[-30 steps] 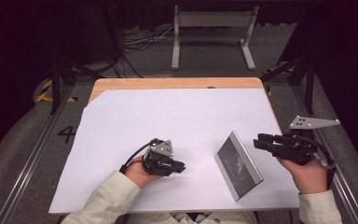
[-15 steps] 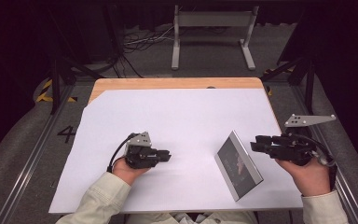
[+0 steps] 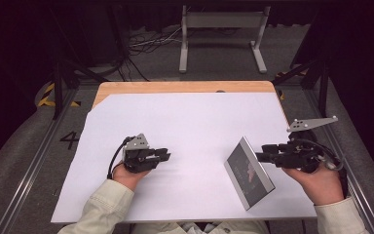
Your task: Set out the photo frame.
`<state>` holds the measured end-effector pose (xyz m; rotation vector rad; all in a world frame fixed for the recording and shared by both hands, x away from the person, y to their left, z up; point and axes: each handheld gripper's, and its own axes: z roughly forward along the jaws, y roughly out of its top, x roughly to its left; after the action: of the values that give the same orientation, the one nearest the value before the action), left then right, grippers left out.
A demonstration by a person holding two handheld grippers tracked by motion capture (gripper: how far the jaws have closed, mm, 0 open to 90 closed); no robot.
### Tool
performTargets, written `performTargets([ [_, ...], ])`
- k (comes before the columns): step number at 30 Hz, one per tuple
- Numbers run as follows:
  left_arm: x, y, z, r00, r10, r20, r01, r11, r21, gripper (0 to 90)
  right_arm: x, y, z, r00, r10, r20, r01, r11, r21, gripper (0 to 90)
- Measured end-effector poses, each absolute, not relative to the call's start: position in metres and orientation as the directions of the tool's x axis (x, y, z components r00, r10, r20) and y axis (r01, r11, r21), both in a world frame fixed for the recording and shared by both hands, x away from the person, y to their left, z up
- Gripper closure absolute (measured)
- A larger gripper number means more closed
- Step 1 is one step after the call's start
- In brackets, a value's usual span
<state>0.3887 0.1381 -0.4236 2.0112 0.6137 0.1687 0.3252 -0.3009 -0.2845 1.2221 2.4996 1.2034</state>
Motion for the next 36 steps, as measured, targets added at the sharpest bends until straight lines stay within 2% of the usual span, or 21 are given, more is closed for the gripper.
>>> performTargets([
  [7, 0.39, 0.14, -0.425, 0.858, 0.504, -0.099, 0.33, -0.394, 0.858, 71.5, 0.325, -0.292, -0.285, -0.684, 0.696, 0.218, 0.62, 0.398, 0.677, 55.4],
  [36, 0.389, 0.139, -0.425, 0.858, 0.506, -0.084, 0.319, -0.4, 0.859, 70.6, 0.334, -0.274, -0.309, -0.688, 0.696, 0.206, 0.667, 0.495, 0.556, 50.7],
])
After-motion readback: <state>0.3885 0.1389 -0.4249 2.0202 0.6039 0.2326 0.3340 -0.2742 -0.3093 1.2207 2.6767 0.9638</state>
